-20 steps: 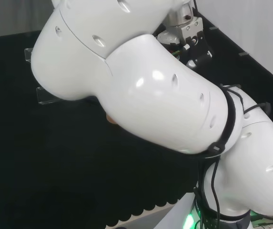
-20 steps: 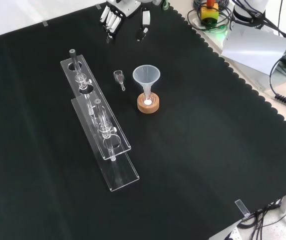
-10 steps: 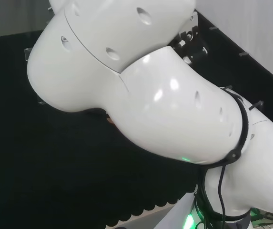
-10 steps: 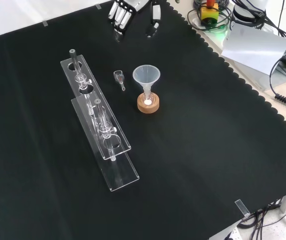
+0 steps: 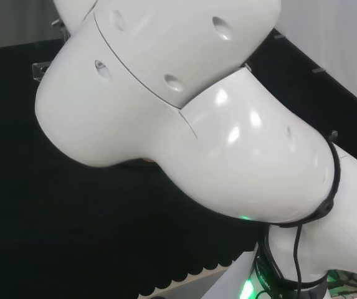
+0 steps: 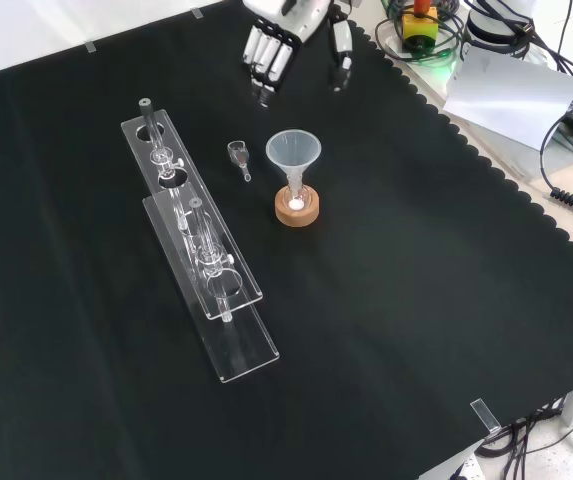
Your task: Remove the funnel from the round-bottom flask.
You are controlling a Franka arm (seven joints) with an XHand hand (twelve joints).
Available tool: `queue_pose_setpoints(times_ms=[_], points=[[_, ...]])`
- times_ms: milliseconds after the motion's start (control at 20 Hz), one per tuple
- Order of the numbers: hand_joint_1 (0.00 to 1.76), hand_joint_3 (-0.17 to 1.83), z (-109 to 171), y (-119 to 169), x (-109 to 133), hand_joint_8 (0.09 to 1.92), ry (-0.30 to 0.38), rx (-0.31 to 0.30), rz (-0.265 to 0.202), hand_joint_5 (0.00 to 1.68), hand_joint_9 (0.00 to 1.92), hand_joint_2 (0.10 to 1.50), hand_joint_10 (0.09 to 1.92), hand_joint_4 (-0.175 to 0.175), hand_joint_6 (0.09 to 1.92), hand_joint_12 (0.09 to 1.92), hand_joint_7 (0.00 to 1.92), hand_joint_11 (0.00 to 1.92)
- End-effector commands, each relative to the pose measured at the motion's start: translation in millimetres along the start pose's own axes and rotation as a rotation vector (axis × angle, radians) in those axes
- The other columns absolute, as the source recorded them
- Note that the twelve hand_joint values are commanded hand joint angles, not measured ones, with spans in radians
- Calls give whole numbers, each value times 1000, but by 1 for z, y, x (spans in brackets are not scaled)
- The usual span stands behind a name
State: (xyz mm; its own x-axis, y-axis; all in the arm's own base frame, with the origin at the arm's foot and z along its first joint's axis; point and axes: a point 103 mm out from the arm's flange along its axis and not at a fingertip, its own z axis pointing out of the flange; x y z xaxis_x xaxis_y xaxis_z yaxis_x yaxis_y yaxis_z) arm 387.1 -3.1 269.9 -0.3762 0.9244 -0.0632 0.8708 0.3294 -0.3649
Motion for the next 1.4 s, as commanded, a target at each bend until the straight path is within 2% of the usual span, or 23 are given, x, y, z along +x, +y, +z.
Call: queue_pose_setpoints(times_ms=[50, 200, 500, 800, 1250, 1400], points=[[605, 390, 5, 9, 28, 714, -38, 46, -37, 169, 344, 652, 738, -44, 87, 1358, 38, 463], [593, 365, 9, 15, 39, 610, -99, 71, -45, 103, 274, 652, 767, -42, 87, 1365, 4, 445], [575, 322, 17, 32, 44, 429, -159, 142, -31, 25, 180, 658, 815, -34, 87, 1383, 0, 416], [568, 298, 19, 48, 44, 368, -265, 180, -16, 12, 148, 663, 841, -26, 87, 1394, 0, 407], [570, 280, 17, 58, 38, 317, -349, 203, -2, 4, 129, 667, 859, 9, 87, 1404, 0, 392], [570, 278, 19, 60, 35, 312, -357, 214, 2, 8, 128, 667, 861, 16, 87, 1405, 0, 389]])
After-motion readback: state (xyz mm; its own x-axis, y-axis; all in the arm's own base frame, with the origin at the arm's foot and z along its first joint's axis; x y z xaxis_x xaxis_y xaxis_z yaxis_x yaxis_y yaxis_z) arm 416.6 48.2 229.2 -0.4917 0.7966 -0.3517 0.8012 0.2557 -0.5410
